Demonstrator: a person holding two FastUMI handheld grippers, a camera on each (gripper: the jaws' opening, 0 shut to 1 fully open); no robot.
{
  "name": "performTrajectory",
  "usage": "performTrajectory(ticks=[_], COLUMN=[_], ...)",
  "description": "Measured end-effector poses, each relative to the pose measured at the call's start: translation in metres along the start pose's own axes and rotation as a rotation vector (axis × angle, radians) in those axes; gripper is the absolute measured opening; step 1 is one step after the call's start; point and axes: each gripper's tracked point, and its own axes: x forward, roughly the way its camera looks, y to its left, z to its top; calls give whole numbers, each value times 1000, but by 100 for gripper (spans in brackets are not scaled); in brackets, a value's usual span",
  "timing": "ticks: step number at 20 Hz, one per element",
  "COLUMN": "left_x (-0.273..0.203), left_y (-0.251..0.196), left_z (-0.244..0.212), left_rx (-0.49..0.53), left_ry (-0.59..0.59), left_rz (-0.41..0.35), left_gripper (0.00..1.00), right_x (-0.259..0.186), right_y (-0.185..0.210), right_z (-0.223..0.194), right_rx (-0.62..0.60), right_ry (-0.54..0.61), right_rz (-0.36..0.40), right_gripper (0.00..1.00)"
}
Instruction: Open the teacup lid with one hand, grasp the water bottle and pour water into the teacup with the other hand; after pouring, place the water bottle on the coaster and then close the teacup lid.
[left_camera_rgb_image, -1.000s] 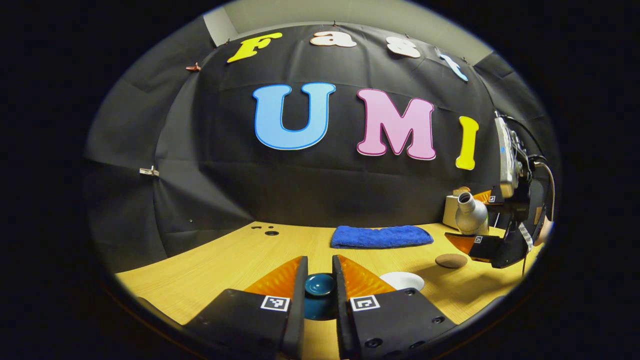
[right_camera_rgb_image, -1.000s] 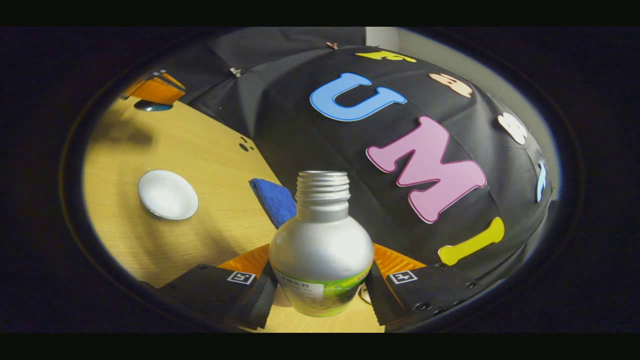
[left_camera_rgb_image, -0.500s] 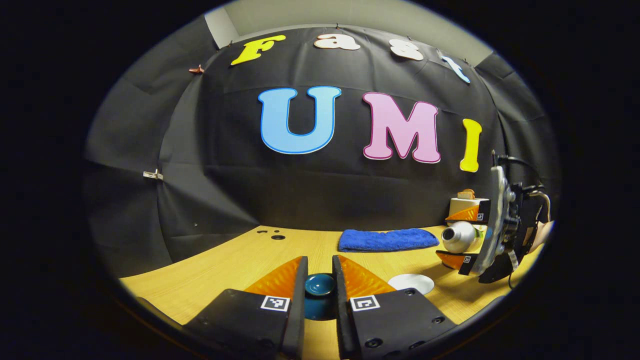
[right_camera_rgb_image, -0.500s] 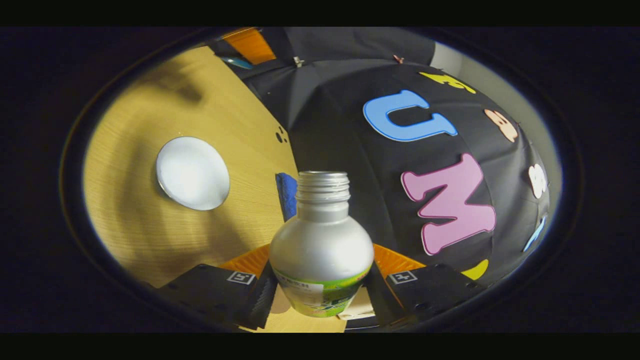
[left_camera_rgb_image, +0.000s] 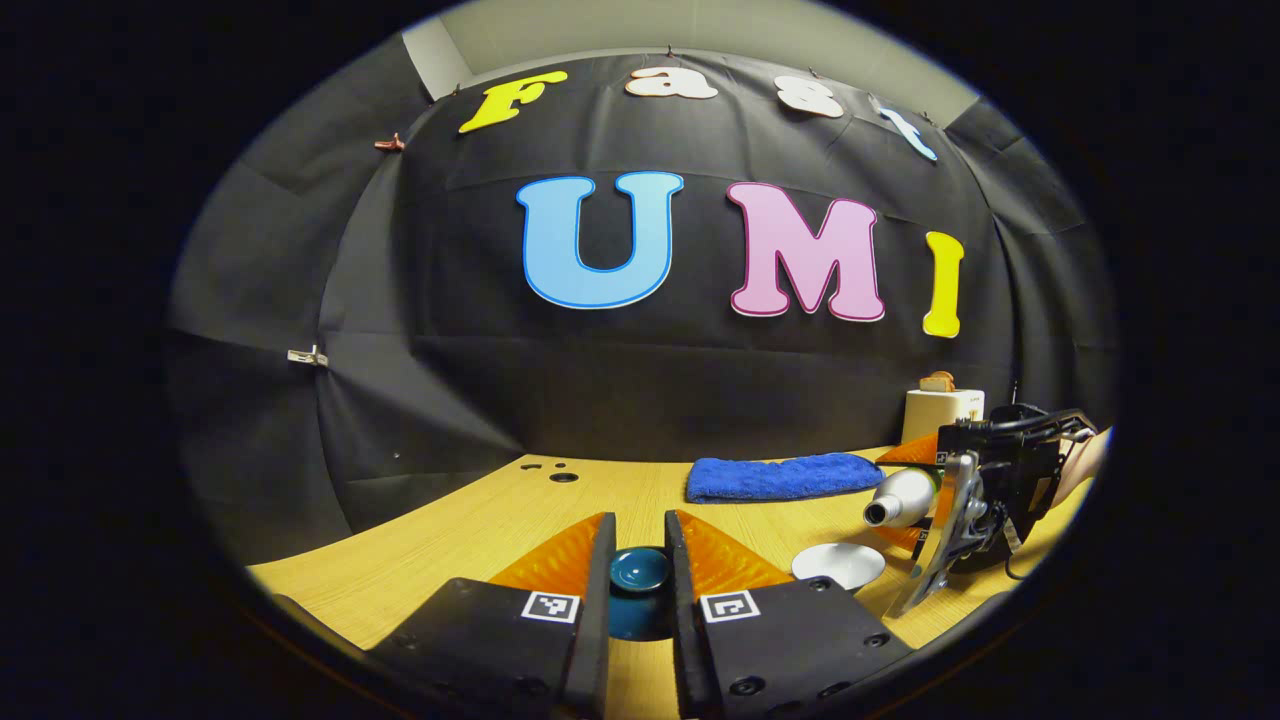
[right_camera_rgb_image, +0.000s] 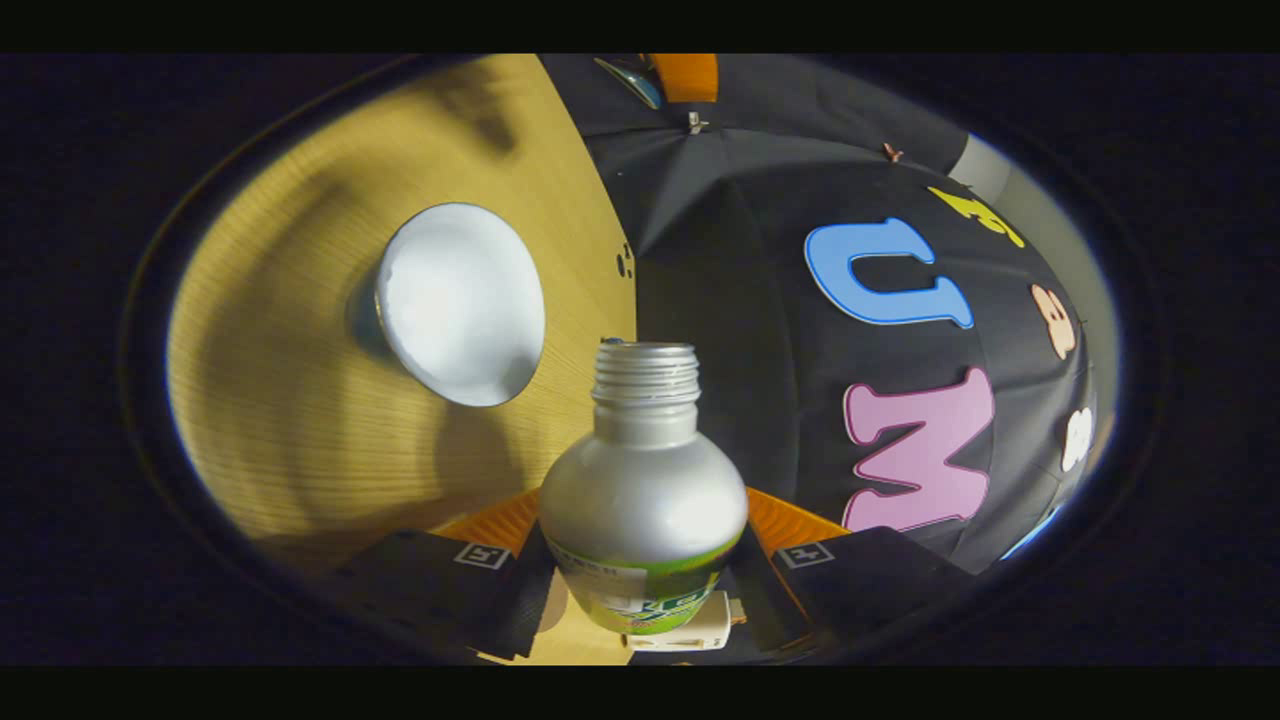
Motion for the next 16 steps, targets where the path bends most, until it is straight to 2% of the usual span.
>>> performTrajectory(ticks=[5, 6, 9, 15, 16], left_x=[5, 5, 7, 6, 6], left_y=[2, 2, 4, 8, 8], left_z=[-7, -7, -11, -13, -13], left_rx=[-5, -6, -6, -10, -9], left_ry=[14, 16, 24, 26, 29], left_rz=[-1, -1, -1, 3, 0], left_gripper=[30, 30, 30, 30, 30], right_x=[8, 9, 12, 14, 14], right_y=[12, 13, 15, 7, 6], right_z=[1, 3, 6, 10, 11], right_rx=[-58, -80, -121, -225, -244], right_ry=[-11, -15, -31, -64, -69], right_rz=[31, 33, 44, 6, 1], right_gripper=[81, 78, 81, 81, 84])
